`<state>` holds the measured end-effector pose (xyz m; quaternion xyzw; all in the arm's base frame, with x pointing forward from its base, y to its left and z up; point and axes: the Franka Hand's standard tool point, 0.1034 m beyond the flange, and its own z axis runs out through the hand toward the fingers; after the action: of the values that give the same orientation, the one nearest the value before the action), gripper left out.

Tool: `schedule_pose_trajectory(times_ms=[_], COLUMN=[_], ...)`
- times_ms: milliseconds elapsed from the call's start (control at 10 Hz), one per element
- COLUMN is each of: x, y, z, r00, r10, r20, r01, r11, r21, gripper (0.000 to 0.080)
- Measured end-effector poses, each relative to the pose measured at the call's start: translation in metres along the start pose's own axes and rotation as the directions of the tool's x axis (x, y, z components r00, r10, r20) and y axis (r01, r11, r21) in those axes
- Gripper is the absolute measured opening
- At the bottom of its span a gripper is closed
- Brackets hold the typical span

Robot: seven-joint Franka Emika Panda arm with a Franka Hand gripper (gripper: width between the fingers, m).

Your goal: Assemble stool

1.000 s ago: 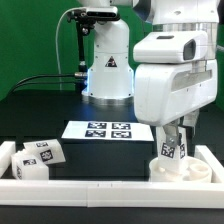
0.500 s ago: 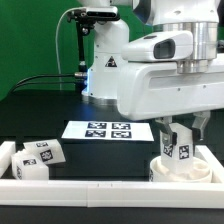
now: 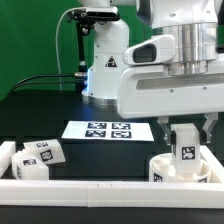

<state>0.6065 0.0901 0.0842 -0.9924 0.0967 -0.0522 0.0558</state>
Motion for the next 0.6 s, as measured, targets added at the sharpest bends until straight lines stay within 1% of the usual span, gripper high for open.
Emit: schedule_pose_trajectory(times_ms=[200,300,500,600], x=[-0.005,-0.007,-0.010,-0.013], y=[-0.012,-0.014,-0.016,-0.019], z=[0.001,0.003,0.004,0.005], r00=[0.972,0.949,0.852,0.771], r10=[0.237,0.314,0.523,0.636], r20=[0.004,0.006,0.013,0.013], r01=[-0.237,-0.314,-0.523,-0.636], r11=[0.971,0.949,0.852,0.771], r21=[0.005,0.004,-0.001,-0.006], gripper=[0.0337,0.0337,0.0337,0.0337])
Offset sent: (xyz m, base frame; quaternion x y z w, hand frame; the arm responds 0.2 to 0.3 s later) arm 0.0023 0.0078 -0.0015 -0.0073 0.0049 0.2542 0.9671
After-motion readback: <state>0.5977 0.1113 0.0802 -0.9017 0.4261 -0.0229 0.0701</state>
